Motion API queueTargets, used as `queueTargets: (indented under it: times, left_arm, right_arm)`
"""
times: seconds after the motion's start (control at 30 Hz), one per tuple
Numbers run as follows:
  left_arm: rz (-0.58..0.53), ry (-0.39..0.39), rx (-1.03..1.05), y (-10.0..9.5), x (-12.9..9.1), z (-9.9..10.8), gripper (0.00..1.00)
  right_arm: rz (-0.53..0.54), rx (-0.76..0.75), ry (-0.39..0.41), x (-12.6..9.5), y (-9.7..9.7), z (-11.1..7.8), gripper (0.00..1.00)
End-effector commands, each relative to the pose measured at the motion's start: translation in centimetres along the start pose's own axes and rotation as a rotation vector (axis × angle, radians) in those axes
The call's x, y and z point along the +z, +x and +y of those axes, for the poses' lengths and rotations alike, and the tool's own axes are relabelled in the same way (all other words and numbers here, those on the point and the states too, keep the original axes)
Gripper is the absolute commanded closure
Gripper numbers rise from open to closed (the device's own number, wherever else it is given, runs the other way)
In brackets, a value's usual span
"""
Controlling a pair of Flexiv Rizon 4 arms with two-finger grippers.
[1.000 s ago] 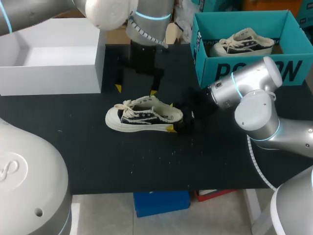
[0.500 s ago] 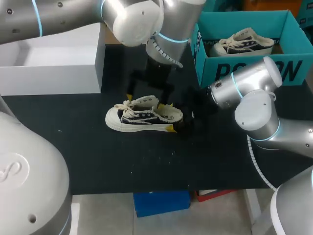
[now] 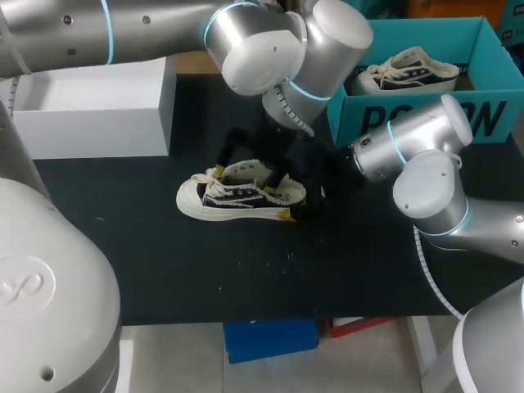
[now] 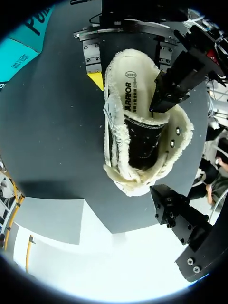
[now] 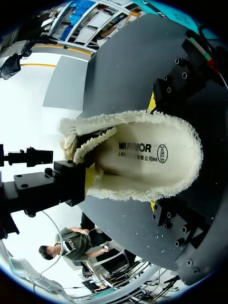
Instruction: Take the shoe out of the shoebox, open the shoe tongue, remove and reinsert the insole, then place the shoe into the shoebox
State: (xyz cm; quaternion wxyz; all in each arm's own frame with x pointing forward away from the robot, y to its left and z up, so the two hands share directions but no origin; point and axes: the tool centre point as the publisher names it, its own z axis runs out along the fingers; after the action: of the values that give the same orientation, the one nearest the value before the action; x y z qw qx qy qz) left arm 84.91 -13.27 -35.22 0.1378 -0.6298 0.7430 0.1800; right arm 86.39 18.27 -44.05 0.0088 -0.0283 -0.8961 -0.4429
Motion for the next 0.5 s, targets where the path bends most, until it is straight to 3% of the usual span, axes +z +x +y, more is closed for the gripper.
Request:
queueTargets:
  times: [0.03,0.37,0.4,0.43,0.47,0.5]
  left_arm:
    - [-0.028,-0.011,0.004,0.6,0.8,-0.5,0.00]
    - [-0.055,-0.008,0.007,-0.3,1.5,-0.6,0.03]
    - [-0.056,-0.008,0.006,-0.5,1.5,-0.6,0.53]
    - [-0.055,-0.008,0.005,-0.6,1.5,-0.7,0.78]
    - [-0.056,-0.008,0.004,-0.6,1.5,-0.7,1.00]
    - [-0.057,-0.007,0.006,-0.6,1.5,-0.7,1.00]
  right_arm:
    - [-0.001,0.001,0.000,0.4,0.0,-0.1,1.00]
    - [-0.001,0.001,0.000,0.4,0.0,-0.1,1.00]
    - [-0.001,0.001,0.000,0.4,0.0,-0.1,1.00]
    - [-0.001,0.001,0.000,0.4,0.0,-0.1,1.00]
    - [-0.001,0.001,0.000,0.4,0.0,-0.1,1.00]
    - [-0.001,0.001,0.000,0.4,0.0,-0.1,1.00]
